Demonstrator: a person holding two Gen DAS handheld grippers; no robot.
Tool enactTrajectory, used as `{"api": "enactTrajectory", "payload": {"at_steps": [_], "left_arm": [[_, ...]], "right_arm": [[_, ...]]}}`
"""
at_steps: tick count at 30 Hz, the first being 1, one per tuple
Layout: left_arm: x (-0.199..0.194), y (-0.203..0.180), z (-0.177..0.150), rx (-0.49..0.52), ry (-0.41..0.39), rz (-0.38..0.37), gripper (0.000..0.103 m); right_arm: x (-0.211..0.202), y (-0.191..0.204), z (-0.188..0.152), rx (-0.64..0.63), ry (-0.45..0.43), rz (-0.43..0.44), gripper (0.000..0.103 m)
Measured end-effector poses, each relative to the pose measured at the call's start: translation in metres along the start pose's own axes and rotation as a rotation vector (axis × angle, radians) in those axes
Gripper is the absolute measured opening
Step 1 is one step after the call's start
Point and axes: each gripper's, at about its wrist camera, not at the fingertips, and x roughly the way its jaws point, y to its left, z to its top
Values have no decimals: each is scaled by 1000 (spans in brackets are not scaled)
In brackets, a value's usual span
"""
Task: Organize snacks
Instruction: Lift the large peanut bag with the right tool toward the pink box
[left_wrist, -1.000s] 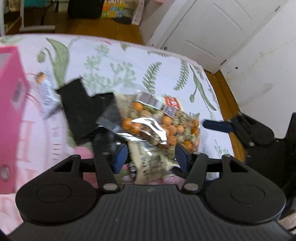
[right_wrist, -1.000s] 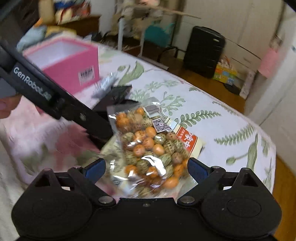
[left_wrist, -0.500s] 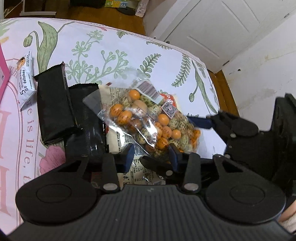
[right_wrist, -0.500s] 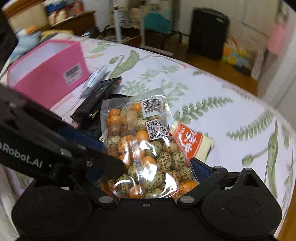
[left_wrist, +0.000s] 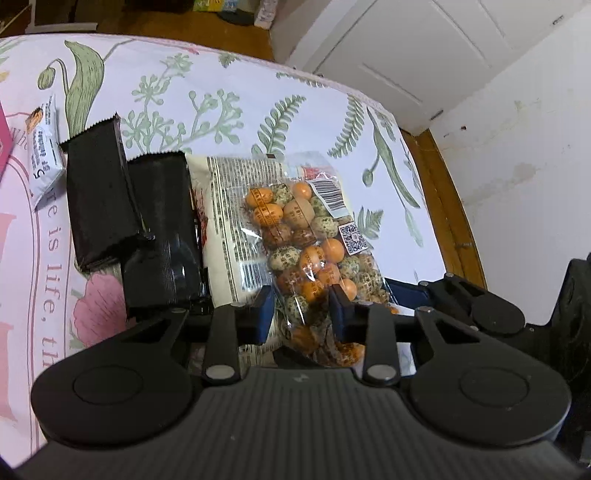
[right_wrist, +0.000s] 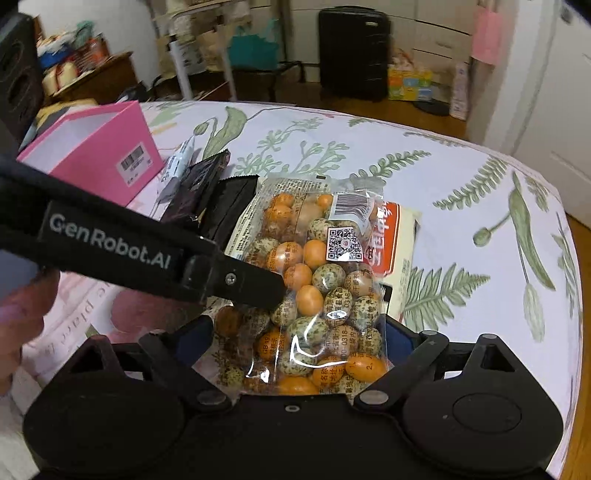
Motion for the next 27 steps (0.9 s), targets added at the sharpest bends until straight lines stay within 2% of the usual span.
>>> {"api": "enactTrajectory", "payload": {"at_steps": [4,13,27], "left_arm": [[-7,1,-6,5,36,-11,31],[-46,-1,-34,65,67,0,31],[-134,6,-64,87,77,71,32]], "right_arm": [[-6,13,-8,49,3,-22,95],[-29,37,-23,142,1,33,94],[-75,109,-24,76,-10,105,94]]}}
